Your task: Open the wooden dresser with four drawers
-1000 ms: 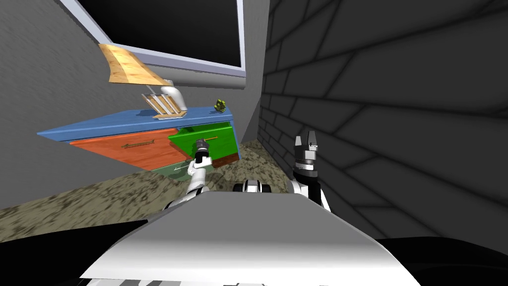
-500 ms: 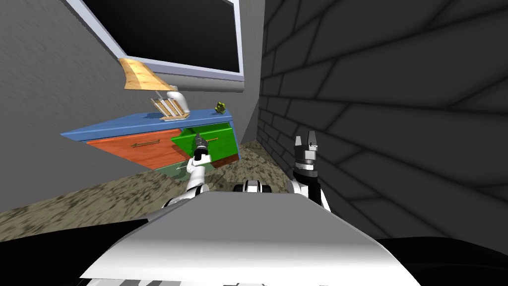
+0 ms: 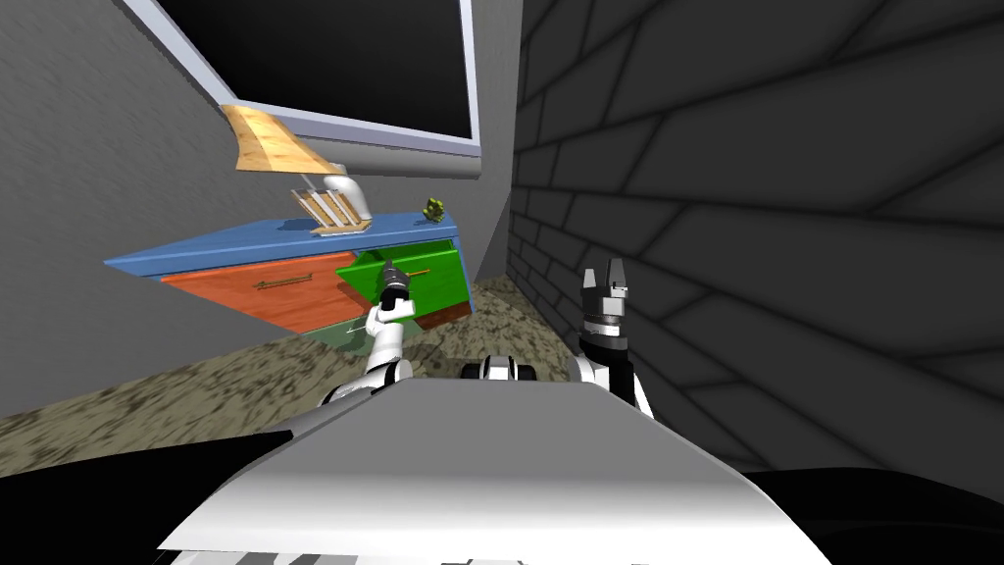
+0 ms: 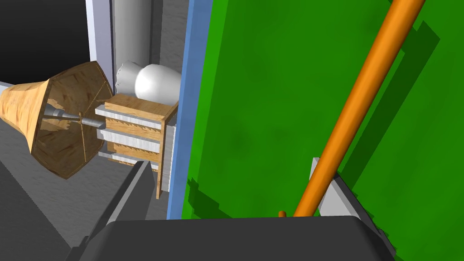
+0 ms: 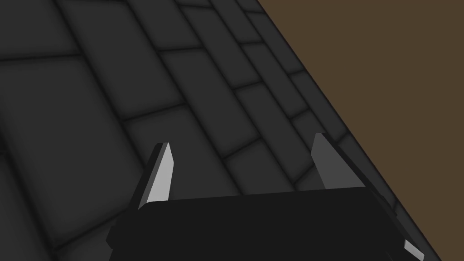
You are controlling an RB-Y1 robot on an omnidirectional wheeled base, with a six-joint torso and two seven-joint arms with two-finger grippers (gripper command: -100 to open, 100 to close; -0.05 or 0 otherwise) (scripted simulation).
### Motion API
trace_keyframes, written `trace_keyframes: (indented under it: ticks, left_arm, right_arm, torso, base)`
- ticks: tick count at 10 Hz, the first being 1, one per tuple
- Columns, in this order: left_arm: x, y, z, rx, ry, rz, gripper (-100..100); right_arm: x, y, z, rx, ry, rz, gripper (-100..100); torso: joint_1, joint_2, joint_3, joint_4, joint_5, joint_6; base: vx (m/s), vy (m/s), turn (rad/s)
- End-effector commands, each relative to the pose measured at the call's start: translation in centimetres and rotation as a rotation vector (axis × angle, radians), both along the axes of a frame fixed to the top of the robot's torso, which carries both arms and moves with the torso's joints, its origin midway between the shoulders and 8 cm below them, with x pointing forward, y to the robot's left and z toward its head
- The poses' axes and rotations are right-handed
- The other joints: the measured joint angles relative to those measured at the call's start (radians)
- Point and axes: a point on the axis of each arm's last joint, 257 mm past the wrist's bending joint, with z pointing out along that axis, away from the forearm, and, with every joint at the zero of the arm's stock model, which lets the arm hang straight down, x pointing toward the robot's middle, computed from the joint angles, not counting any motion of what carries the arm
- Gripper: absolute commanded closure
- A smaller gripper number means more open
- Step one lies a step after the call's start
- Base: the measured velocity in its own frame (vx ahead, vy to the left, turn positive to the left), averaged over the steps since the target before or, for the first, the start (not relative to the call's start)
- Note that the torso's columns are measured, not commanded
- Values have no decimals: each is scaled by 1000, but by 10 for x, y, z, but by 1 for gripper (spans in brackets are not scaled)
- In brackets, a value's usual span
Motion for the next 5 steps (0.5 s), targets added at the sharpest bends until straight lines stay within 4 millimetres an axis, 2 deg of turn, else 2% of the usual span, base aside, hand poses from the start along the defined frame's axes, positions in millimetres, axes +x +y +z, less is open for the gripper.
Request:
trace_keyframes:
  ticks: [1, 5]
  left_arm:
    - [0, 0, -3, -2, 4, 0, 0]
    - [-1, -1, -8, -8, 14, 1, 0]
  right_arm:
    - [0, 0, 0, 0, 0, 0, 0]
    - [0, 0, 0, 0, 0, 0, 0]
  torso:
    - [1, -1, -1, -1, 1, 1]
    - [3, -4, -3, -3, 2, 1]
  base:
    - [0, 0, 0]
    - [0, 0, 0]
